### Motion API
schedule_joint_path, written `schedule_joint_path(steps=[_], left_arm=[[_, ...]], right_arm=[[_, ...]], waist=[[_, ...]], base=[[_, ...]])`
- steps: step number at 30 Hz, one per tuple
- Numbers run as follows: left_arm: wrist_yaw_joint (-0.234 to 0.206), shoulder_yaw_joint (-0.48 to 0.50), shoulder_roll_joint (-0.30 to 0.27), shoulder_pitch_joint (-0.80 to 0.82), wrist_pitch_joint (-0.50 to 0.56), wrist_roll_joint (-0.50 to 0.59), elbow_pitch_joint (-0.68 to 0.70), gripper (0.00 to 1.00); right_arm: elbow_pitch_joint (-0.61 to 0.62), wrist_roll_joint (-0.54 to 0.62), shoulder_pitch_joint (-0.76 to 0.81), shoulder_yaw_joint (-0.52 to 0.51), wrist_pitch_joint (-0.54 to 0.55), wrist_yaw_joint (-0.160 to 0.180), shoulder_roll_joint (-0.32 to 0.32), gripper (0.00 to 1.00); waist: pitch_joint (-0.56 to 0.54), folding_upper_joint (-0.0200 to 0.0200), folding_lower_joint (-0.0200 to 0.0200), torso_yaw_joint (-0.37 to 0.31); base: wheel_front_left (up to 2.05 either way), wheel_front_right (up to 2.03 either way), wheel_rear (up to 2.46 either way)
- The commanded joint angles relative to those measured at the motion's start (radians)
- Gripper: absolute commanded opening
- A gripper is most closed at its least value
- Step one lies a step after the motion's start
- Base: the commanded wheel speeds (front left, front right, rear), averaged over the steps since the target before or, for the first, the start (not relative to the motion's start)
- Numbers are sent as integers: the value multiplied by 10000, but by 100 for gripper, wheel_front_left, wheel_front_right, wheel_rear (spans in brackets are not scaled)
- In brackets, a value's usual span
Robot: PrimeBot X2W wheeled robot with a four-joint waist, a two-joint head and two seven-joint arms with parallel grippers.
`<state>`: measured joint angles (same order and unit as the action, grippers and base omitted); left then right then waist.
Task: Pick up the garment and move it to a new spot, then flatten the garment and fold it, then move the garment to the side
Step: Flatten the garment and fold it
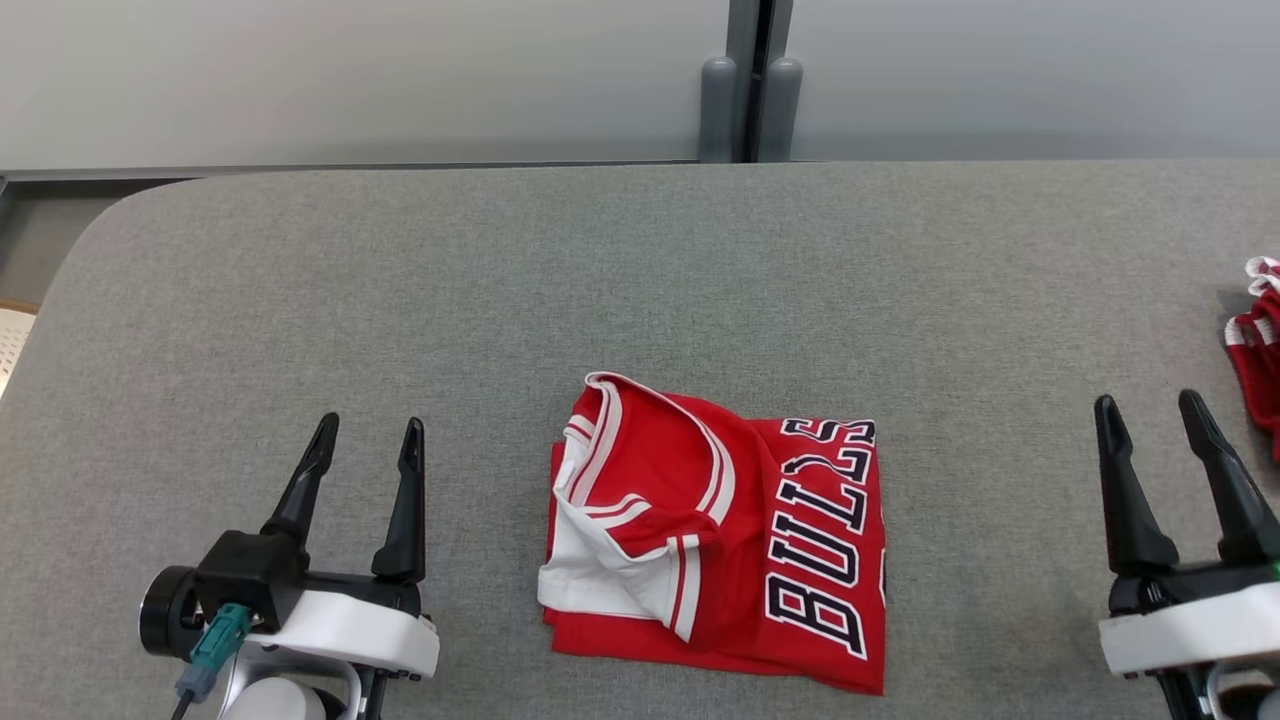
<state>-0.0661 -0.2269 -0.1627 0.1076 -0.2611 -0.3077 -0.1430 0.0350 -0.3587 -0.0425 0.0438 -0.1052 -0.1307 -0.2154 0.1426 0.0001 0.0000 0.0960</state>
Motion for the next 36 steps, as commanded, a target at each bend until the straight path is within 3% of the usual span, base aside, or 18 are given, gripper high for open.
schedule_joint_path(steps=[1, 11, 25, 26, 27, 36], left_arm=[[-64, 37, -100, -89, 17, 59, 47, 100], [-179, -63, -297, -374, 318, 19, 120, 100], [-254, -249, -313, -373, 412, -2, 163, 100], [-243, -273, -304, -328, 411, 1, 169, 100], [-236, -280, -304, -271, 407, -1, 188, 100], [-56, -563, -13, 342, 277, -32, 98, 100]], right_arm=[[263, 145, 385, -268, 214, 0, 48, 100], [990, 387, 1442, -836, 906, 0, 427, 100], [945, 572, 1492, -856, 1126, 0, 541, 100], [885, 537, 1454, -708, 1171, 0, 559, 40], [827, 544, 1419, -482, 1262, 0, 577, 0], [-1110, -107, 64, 2933, 1303, 0, 1145, 0]], waist=[[-89, -1, 0, -113], [-357, -1, 0, -228], [-456, -1, 0, -86], [-436, -1, 0, -50], [-391, -1, 0, -20], [254, -1, 0, 574]], base=[[0, 0, 0], [0, 0, 0], [0, 0, 0], [0, 0, 0], [0, 0, 0], [0, 0, 0]])
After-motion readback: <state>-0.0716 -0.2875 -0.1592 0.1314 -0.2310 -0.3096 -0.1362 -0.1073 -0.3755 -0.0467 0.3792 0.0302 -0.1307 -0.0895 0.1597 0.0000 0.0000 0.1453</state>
